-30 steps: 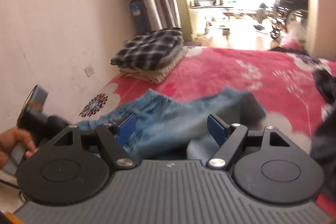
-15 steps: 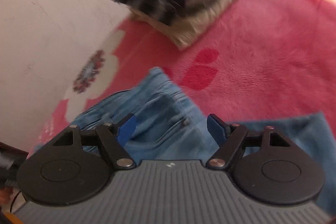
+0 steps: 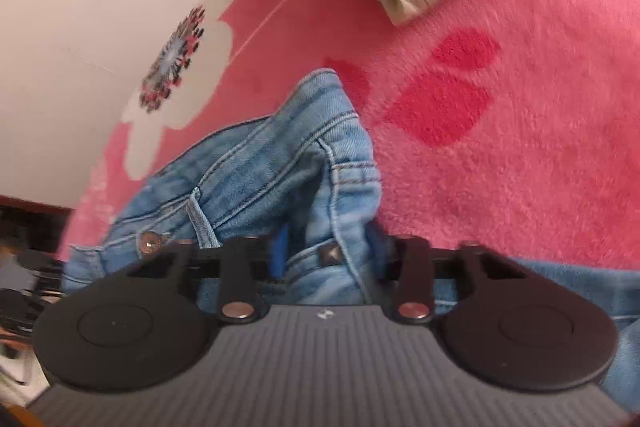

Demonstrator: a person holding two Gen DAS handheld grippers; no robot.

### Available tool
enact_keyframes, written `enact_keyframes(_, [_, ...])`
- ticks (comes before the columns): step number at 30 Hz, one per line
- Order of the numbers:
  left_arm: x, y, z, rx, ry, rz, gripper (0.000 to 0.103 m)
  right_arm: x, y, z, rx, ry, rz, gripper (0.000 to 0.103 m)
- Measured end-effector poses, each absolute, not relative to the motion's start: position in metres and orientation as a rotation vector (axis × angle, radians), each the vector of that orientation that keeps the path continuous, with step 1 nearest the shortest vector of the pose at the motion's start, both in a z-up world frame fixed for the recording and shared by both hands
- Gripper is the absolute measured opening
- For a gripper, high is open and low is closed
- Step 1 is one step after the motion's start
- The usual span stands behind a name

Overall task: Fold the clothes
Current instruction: 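Lift the jeans up off the bed with both grippers, shaking them out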

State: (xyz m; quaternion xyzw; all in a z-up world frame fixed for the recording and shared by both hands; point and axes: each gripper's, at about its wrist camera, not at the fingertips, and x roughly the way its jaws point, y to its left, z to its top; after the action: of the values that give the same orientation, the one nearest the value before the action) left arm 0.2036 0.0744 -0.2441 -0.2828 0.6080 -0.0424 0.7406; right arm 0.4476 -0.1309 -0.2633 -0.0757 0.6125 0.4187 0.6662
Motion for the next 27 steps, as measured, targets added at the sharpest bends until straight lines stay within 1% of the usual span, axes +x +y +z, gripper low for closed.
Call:
enact_keyframes(2, [0.202, 0.070, -0.234, -0.597, 1.309, -0.098, 0.020, 0.428, -0.122, -0.245, -0.244, 1.283, 0.927, 0.018])
enact_keyframes(6, [0.194, 0.064, -0.207, -0.560, 1.242, -0.120, 0.018, 0.381, -0.121, -0.196, -0.248, 1.104, 0.853, 0.016])
enact_keyframes(15, [0.153, 0.065, -0.114, -0.465, 0.934, -0.241, 0.018, 0.290, -0.190, -0.086, 0.134, 0.783, 0.629, 0.016])
enact_keyframes(21, [0.118, 0.057, -0.036, -0.414, 0.718, -0.355, 0.017, 0.207, -0.238, -0.025, 0.296, 0.552, 0.503, 0.016])
enact_keyframes(27, [0.090, 0.033, 0.045, -0.345, 0.535, -0.454, 0.017, 0.133, -0.274, 0.023, 0.417, 0.311, 0.432, 0.016])
